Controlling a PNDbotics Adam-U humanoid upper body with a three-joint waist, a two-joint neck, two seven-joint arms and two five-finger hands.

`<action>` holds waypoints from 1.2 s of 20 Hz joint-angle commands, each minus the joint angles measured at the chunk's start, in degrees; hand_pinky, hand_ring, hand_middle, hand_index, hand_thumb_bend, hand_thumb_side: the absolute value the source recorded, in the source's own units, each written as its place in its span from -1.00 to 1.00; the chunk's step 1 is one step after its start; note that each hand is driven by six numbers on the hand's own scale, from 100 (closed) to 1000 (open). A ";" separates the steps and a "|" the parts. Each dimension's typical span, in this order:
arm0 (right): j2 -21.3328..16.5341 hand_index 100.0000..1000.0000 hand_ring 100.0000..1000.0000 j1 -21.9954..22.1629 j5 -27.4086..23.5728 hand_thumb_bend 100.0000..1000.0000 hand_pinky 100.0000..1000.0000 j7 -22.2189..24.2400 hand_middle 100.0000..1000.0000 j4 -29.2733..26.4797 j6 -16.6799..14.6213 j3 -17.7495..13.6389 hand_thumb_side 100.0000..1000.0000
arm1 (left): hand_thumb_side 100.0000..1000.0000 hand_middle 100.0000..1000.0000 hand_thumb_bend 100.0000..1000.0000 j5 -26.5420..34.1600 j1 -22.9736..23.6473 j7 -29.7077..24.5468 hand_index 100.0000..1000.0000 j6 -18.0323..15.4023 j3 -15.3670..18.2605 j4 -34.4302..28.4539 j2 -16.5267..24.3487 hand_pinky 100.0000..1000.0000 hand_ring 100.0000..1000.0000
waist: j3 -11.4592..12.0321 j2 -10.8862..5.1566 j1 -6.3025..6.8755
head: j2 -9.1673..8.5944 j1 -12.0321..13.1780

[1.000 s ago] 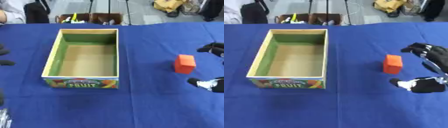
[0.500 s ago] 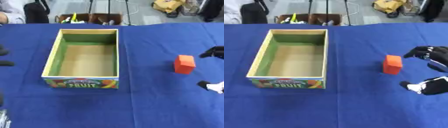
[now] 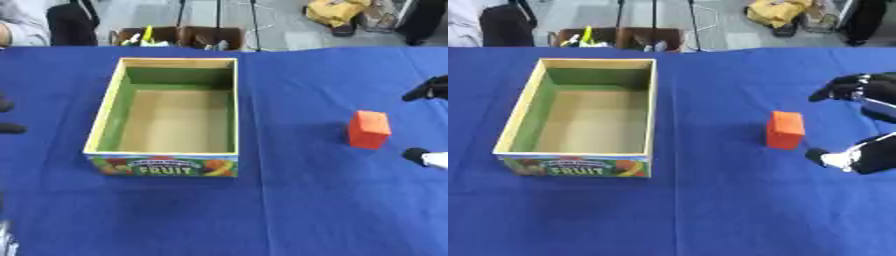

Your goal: Pick up objects on the table and place them in the box.

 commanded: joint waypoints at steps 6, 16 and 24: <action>-4.12 0.85 0.70 -6.01 -4.14 -0.30 0.50 3.52 0.65 5.97 -0.06 1.77 0.11 | 0.84 0.10 -1.00 0.37 -0.34 -0.64 0.19 -0.08 -0.61 -1.15 1.18 -0.18 0.21 | 0.64 -1.50 -0.32 | -0.32 -1.29; -3.52 0.86 0.72 -12.20 -3.56 -0.18 0.51 6.59 0.67 16.16 -2.99 5.01 0.09 | 0.84 0.11 -1.00 0.47 -0.37 -0.99 0.19 -0.07 -0.90 -1.15 1.24 -0.19 0.21 | 1.44 -1.15 -0.49 | -0.86 -2.38; -2.13 0.85 0.71 -16.39 -1.84 -0.15 0.50 6.93 0.67 22.55 -4.87 7.08 0.08 | 0.84 0.11 -1.00 0.47 -0.32 -1.23 0.19 -0.03 -1.07 -1.15 1.23 -0.19 0.21 | 1.94 -0.86 -0.54 | -1.23 -2.97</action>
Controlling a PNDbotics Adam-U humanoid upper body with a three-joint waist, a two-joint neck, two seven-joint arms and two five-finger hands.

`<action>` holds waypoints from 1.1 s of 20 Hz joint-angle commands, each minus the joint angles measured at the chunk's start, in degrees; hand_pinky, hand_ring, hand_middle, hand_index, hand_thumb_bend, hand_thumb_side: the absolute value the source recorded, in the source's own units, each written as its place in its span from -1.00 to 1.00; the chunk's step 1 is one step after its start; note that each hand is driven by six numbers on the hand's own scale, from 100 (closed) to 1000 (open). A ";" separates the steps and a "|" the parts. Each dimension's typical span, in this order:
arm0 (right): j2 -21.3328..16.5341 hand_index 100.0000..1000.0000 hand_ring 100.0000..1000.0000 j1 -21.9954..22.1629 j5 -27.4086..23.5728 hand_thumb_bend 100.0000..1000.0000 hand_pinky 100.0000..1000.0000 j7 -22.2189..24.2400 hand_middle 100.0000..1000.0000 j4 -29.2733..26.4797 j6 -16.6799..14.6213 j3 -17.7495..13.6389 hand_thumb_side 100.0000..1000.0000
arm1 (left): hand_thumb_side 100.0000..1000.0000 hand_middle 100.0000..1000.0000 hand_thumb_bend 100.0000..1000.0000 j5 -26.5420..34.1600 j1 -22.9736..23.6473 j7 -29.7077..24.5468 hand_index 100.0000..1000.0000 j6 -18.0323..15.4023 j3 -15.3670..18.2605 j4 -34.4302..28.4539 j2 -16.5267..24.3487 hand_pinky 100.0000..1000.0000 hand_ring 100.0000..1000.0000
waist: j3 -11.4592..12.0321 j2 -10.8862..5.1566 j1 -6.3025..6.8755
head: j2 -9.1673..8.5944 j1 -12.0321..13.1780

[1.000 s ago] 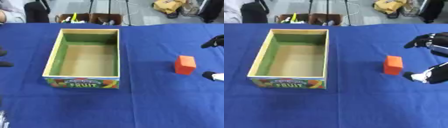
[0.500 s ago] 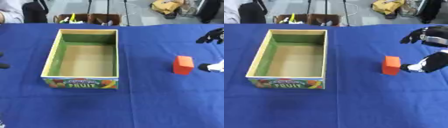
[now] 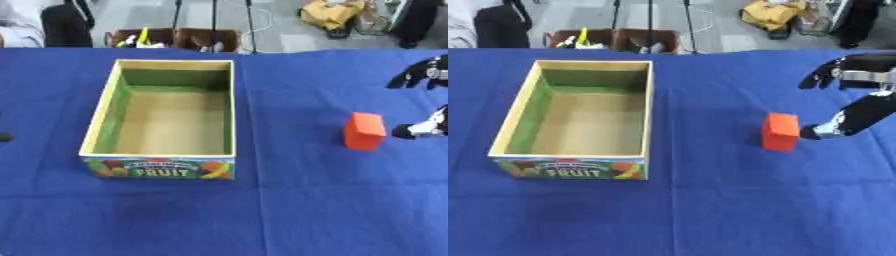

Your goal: Pick up objects on the table and place them in the box.

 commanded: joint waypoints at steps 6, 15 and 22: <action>0.42 0.84 0.70 -3.87 0.38 -0.14 0.50 -0.04 0.66 4.64 -1.20 0.88 0.09 | 0.84 0.11 -1.00 0.08 -0.27 -0.36 0.19 -0.06 -0.24 -1.15 1.08 -0.19 0.22 | 0.24 -0.80 -0.09 | -1.06 -0.54; 2.60 0.84 0.71 -5.75 0.98 -0.05 0.49 0.60 0.68 7.48 -1.84 2.61 0.10 | 0.84 0.11 -1.00 0.15 -0.29 -0.52 0.19 -0.03 -0.36 -1.15 0.88 -0.19 0.22 | 0.45 -0.52 -0.04 | -1.46 -0.93; 3.96 0.84 0.71 -6.16 2.73 -0.06 0.48 1.02 0.67 9.58 -2.61 3.88 0.09 | 0.84 0.11 -1.00 0.21 -0.32 -0.61 0.19 -0.07 -0.41 -1.15 0.76 -0.19 0.22 | 0.60 -0.27 0.07 | -1.54 -1.22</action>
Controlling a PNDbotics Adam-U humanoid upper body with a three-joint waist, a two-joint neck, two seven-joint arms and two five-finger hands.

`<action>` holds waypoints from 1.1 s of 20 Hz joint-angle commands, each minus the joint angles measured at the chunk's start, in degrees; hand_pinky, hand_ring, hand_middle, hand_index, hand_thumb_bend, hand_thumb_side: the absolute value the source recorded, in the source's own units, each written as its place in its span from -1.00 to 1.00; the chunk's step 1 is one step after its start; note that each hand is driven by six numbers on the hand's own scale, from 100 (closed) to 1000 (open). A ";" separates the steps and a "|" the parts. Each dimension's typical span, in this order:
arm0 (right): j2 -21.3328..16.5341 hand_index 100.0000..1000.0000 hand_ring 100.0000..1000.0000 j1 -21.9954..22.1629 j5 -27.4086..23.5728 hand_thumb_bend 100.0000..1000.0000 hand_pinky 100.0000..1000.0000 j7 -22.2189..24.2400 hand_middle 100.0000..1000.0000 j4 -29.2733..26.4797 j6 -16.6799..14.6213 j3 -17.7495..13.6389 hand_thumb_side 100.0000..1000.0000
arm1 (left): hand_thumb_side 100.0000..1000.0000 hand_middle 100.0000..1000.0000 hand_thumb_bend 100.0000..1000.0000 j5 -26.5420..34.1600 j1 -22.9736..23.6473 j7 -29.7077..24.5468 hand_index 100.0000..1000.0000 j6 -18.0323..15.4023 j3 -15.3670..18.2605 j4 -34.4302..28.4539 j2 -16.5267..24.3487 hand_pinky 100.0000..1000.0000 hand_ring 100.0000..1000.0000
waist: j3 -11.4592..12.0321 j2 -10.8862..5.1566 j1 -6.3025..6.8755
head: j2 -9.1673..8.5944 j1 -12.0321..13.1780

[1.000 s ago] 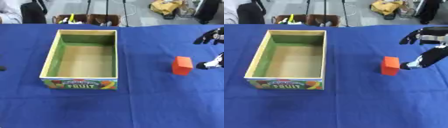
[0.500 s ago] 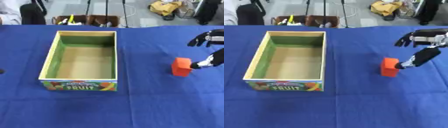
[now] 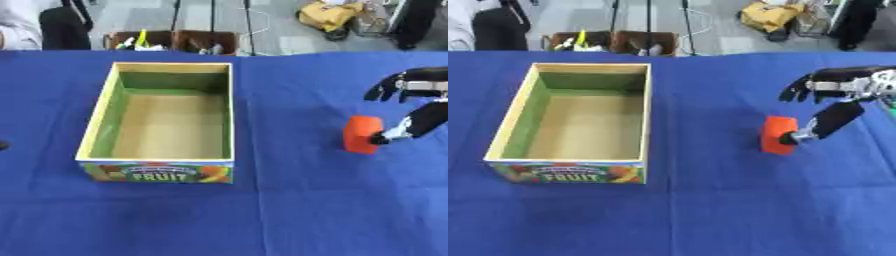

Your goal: Pick up objects on the table and place them in the box.

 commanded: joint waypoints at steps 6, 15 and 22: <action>-0.45 0.82 0.70 -1.13 1.77 -0.10 0.46 -0.17 0.64 0.79 -0.97 0.58 0.08 | 0.84 0.11 -1.00 0.17 -0.34 -0.21 0.19 -0.10 -0.12 -1.15 0.68 -0.19 0.22 | 0.18 -0.83 0.04 | -0.57 -0.35; -0.17 0.76 0.68 -0.99 4.01 -0.23 0.43 -1.25 0.58 1.64 -1.50 1.28 0.07 | 0.85 0.12 -1.00 0.16 -0.36 -0.27 0.19 -0.12 -0.16 -1.15 0.62 -0.19 0.22 | 0.25 -0.64 0.05 | -0.71 -0.54; 0.03 0.70 0.64 -1.22 5.41 -0.49 0.37 -2.88 0.52 3.55 -2.26 1.25 -0.03 | 0.84 0.12 -1.00 0.14 -0.37 -0.35 0.19 -0.11 -0.22 -1.15 0.61 -0.20 0.22 | 0.26 -0.40 0.13 | -0.83 -0.75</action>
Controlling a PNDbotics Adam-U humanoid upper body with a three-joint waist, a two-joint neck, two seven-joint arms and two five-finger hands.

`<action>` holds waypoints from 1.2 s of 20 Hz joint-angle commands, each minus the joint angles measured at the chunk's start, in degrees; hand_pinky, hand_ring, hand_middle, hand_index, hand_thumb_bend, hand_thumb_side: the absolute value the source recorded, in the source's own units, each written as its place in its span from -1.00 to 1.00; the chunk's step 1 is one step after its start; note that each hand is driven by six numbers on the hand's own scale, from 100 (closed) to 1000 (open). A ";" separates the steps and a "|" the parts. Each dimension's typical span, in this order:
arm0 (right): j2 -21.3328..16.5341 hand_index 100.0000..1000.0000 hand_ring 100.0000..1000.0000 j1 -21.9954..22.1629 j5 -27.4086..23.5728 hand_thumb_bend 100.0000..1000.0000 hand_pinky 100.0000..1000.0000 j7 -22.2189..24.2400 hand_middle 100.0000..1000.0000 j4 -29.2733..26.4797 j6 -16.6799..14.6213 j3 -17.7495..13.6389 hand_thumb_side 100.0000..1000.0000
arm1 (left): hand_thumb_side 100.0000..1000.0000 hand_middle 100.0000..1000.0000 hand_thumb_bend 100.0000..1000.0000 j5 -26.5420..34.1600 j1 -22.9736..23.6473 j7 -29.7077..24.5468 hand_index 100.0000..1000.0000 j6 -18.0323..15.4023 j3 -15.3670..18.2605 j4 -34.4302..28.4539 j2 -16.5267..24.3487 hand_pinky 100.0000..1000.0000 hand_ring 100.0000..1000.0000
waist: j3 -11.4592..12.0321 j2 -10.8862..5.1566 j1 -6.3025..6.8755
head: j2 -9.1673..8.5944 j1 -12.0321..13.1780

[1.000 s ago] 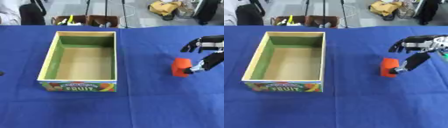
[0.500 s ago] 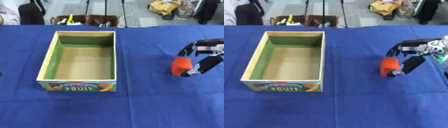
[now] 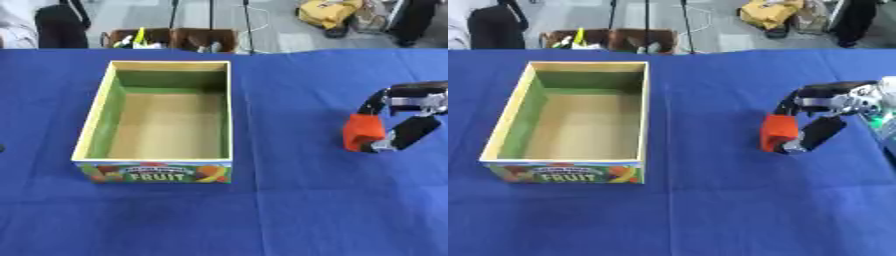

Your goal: Pick up objects on the table and place them in the box.

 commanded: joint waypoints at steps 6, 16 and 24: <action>-1.24 0.58 0.56 -1.30 0.87 -0.67 0.29 -2.62 0.40 0.88 -0.31 -0.57 -0.14 | 0.84 0.12 -1.00 0.12 -0.46 -0.24 0.19 -0.18 -0.22 -1.15 0.61 -0.20 0.22 | 0.06 -0.89 0.14 | -0.89 -0.71; -1.38 0.06 0.34 -1.32 -0.24 -1.00 -0.05 -8.53 -0.13 0.59 1.21 -0.88 -0.19 | 0.84 0.12 -1.00 0.14 -0.55 -0.31 0.19 -0.15 -0.24 -1.15 0.64 -0.20 0.22 | 0.14 -0.86 0.03 | -0.76 -0.63; -2.01 -0.18 0.24 -1.80 -1.92 -1.00 -0.18 -11.23 -0.32 -0.78 3.43 -1.38 -0.15 | 0.84 0.12 -1.00 0.14 -0.57 -0.36 0.19 -0.11 -0.25 -1.15 0.76 -0.20 0.22 | -0.13 -1.28 -0.16 | -0.72 -0.40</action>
